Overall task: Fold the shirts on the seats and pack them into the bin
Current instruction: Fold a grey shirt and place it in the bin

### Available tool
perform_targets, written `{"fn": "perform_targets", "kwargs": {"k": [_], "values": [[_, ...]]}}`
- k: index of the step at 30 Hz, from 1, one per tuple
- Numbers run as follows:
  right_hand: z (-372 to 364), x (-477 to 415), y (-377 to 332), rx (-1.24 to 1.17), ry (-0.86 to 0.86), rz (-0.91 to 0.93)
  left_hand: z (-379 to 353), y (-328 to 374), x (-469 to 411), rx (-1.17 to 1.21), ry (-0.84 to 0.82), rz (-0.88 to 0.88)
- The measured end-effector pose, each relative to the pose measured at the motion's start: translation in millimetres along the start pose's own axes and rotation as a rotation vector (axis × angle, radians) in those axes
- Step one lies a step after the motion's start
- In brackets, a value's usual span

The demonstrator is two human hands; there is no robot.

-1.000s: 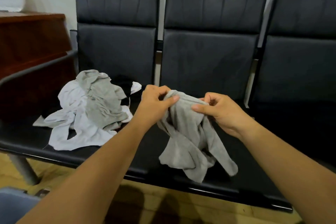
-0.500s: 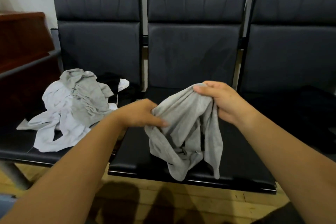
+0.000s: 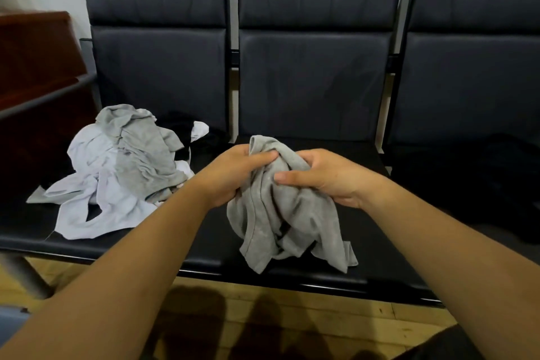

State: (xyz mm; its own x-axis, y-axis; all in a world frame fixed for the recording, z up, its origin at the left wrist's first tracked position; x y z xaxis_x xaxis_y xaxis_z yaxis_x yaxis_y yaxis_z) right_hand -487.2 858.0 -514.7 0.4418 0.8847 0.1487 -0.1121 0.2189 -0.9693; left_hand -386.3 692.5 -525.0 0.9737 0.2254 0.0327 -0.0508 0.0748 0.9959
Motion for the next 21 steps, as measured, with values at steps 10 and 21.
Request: {"fn": "perform_targets", "kwargs": {"k": [10, 21], "values": [[27.0, 3.2, 0.0, 0.022, 0.238, 0.086, 12.5, -1.3, -0.1, -0.331, 0.311, -0.214], [12.5, 1.0, -14.6, 0.424, 0.196, 0.242, -13.5, 8.0, -2.2, -0.558, 0.134, -0.274]]}}
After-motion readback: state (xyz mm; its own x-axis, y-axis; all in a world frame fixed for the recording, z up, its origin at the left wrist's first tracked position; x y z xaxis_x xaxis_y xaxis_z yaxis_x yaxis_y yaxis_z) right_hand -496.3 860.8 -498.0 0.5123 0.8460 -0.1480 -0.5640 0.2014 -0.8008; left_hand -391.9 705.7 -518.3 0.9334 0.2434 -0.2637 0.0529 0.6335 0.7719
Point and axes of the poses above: each hand's wrist, its own x-axis away from the middle knuckle, its own z-axis out of the back of the hand, y = z × x, the point moved 1 cm from there along -x, towards the middle knuckle, and after that the axes turned 1 degree about -x, right-handed, at the moved point
